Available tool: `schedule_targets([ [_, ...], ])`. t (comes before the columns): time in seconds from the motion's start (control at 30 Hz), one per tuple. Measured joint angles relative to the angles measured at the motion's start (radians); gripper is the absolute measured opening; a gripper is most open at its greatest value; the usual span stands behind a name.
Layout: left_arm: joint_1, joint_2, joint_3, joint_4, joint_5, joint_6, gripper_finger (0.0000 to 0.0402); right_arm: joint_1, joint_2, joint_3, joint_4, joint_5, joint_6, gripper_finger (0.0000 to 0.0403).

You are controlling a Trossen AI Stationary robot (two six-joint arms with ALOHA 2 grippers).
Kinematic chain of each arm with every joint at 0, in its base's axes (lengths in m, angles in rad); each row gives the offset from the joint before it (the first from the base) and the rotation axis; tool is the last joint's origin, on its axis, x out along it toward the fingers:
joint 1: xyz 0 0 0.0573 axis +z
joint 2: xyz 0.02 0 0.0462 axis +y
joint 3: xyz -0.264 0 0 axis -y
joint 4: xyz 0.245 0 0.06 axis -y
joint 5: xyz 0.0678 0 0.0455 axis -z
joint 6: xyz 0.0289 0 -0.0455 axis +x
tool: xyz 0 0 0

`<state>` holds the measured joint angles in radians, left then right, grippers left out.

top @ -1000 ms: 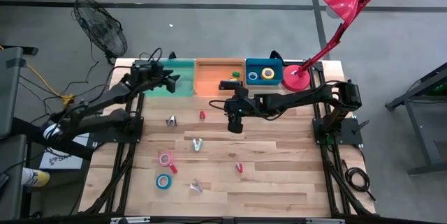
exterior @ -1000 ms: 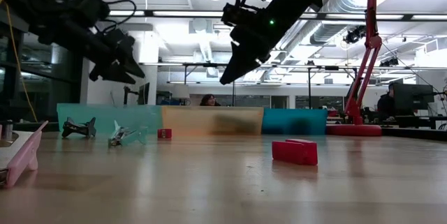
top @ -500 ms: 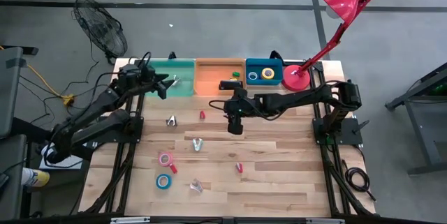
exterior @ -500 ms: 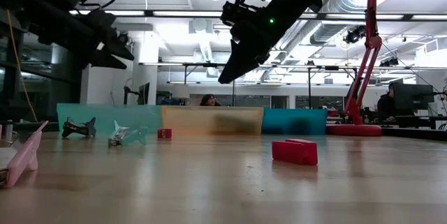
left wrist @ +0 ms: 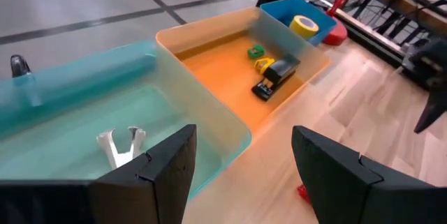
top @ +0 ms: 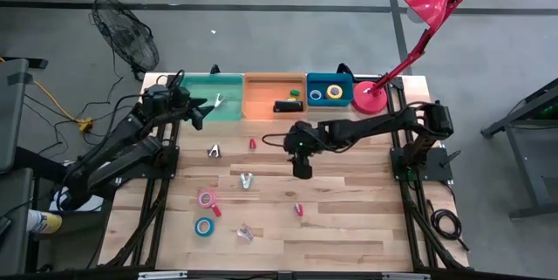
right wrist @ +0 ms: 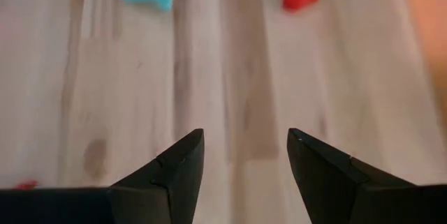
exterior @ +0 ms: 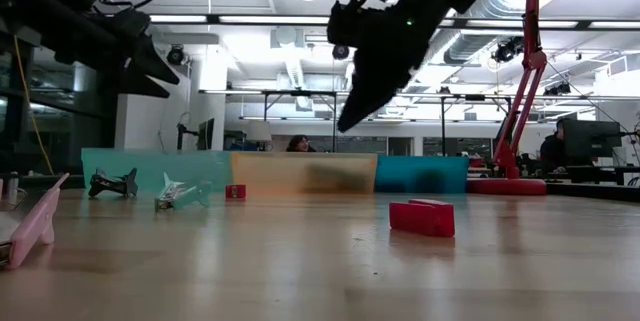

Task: Pick and place Stapler, Stapler remover, tape
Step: Put the bottom right red stapler into the orange bin

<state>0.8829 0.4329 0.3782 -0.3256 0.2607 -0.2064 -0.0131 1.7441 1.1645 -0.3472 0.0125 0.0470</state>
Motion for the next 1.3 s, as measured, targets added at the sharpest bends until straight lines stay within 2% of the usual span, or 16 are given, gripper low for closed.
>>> schedule_targets([
  [0.37,0.0,-0.018,0.0,-0.047,0.0,0.023,0.0232,0.128,-0.006,0.0,-0.091,0.009,0.391,0.0197],
  [0.67,0.0,-0.018,0.0,-0.047,0.016,0.053,0.0232,0.339,-0.006,0.0,-0.176,0.181,0.793,0.0197],
  [0.8,0.0,-0.019,0.0,-0.045,0.021,0.061,0.0232,0.427,0.0,0.0,-0.149,0.325,0.978,0.0197],
  [1.07,0.0,-0.019,0.0,-0.049,0.065,0.072,0.0232,0.582,0.069,0.0,-0.077,0.525,1.118,0.0197],
  [1.3,0.0,-0.019,0.0,-0.052,0.072,0.078,0.0232,0.665,0.15,0.0,-0.01,0.566,1.178,0.0197],
])
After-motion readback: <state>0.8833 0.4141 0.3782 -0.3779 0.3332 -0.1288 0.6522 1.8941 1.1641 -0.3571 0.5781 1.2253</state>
